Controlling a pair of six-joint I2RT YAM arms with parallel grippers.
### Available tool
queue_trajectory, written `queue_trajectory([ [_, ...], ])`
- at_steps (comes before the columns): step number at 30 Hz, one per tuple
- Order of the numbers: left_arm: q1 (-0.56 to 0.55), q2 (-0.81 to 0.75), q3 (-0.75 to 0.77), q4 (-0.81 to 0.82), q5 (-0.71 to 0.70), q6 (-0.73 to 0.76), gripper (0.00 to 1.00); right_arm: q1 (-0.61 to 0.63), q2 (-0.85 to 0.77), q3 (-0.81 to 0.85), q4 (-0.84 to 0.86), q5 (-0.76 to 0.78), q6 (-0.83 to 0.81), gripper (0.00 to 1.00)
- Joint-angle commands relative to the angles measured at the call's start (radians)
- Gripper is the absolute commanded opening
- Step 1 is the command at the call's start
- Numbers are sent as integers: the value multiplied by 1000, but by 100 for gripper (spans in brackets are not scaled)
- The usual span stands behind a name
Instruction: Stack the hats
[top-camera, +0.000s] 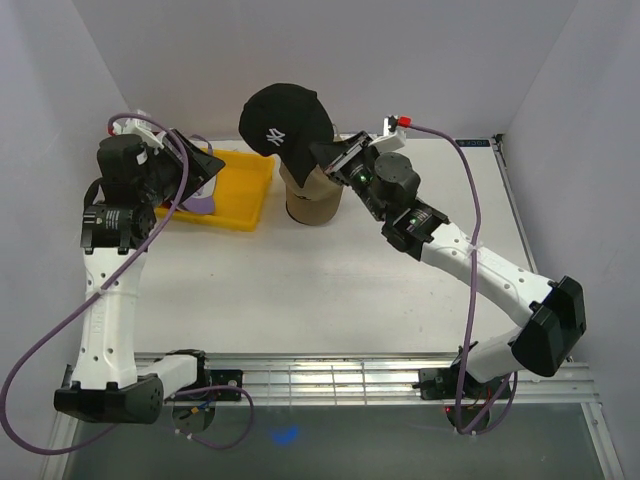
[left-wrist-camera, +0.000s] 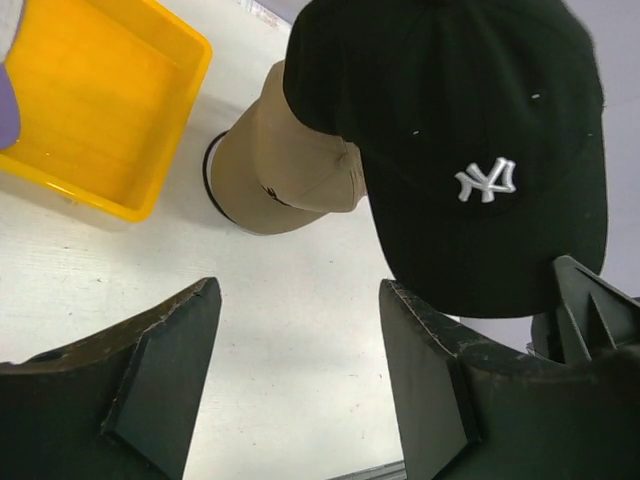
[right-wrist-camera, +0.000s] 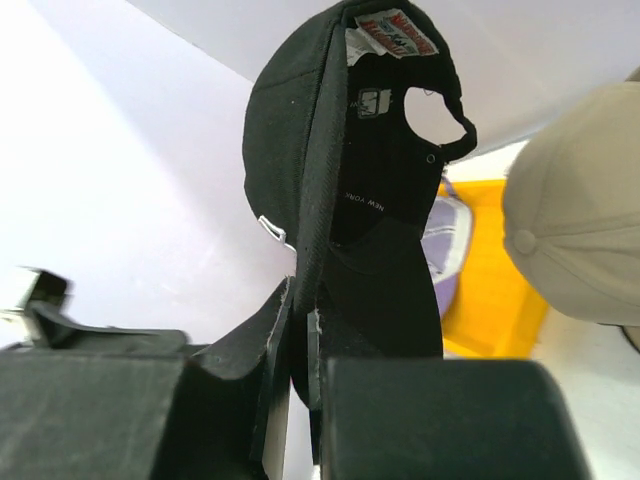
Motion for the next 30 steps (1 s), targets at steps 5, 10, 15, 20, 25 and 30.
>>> queue_trajectory([
  [5, 0, -30, -72, 191, 166, -64, 80, -20, -65, -109, 319, -83, 197, 8],
  [10, 0, -111, -276, 475, 372, -189, 80, -49, -79, -220, 465, -110, 392, 8],
  [15, 0, -143, -358, 601, 429, -220, 81, -51, -84, -232, 535, -103, 493, 8],
  [20, 0, -172, -405, 663, 475, -269, 82, -50, -75, -240, 588, -83, 605, 8],
  [25, 0, -179, -454, 790, 486, -329, 82, -27, -59, -241, 623, -58, 652, 8],
  [30, -1, -169, -528, 963, 507, -418, 82, -11, -49, -260, 660, -38, 704, 8],
])
